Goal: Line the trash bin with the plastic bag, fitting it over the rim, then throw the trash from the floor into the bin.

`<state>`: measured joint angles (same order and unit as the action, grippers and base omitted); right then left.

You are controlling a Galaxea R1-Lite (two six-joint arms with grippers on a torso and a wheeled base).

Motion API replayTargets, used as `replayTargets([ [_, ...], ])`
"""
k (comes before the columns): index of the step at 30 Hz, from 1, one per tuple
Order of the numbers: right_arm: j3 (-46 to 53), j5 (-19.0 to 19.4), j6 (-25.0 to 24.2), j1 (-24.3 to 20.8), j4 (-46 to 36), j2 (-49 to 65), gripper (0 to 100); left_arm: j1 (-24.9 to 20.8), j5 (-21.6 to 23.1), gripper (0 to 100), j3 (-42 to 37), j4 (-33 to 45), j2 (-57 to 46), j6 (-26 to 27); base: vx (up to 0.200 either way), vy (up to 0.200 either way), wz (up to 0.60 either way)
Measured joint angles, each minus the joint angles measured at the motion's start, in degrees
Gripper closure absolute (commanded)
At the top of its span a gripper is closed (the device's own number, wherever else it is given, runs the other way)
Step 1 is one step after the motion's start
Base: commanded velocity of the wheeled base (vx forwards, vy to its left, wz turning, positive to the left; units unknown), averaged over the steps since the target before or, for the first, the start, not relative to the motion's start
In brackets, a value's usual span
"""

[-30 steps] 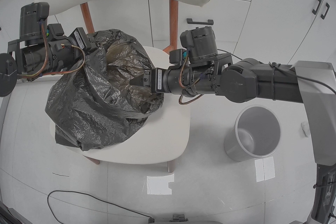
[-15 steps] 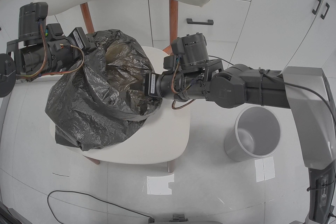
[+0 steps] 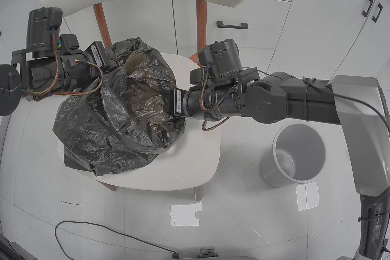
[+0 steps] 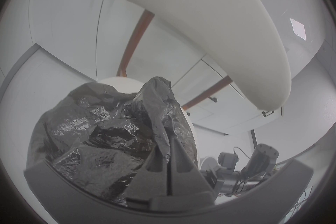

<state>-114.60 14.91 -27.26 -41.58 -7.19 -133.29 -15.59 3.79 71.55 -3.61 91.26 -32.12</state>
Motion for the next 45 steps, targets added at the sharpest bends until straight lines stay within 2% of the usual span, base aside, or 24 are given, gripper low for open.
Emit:
replayTargets([
  [5,0.0,1.91,-2.11,0.0,-2.24,1.99,100,-2.6,0.01,100,1.02,6.34,-0.17,0.51,0.0,0.0,0.0],
  [11,0.24,8.07,-14.4,0.32,-3.51,8.95,100,-8.02,0.0,100,5.49,17.13,-0.57,1.04,0.0,0.0,0.0],
  [15,3.06,10.0,-17.08,1.01,-3.78,14.91,100,-12.11,0.0,100,10.97,21.89,-0.77,1.17,0.0,0.0,0.0],
  [23,14.88,11.14,-17.08,2.23,-3.97,26.65,100,-16.76,-0.16,100,19.32,24.71,-0.52,0.98,0.0,0.0,0.0],
  [30,25.05,11.53,-14.18,3.44,-4.16,35.69,100,-18.72,-1.33,100,23.54,22.19,0.13,-2.22,0.0,0.0,0.0],
  [35,28.75,11.63,-13.58,5.18,-4.35,39.99,100,-21.07,-7.58,100,25.14,17.51,1.46,-3.13,0.0,0.0,0.0],
  [38,29.6,11.63,-13.47,5.89,-4.44,41.51,100,-22.03,-9.12,100,25.5,16.49,2.29,-3.32,0.0,0.0,0.0],
  [45,32.38,11.67,-13.6,6.85,-4.55,44.0,100,-26.19,-16.73,100,25.7,14.69,3.67,-3.67,0.0,0.0,0.0],
])
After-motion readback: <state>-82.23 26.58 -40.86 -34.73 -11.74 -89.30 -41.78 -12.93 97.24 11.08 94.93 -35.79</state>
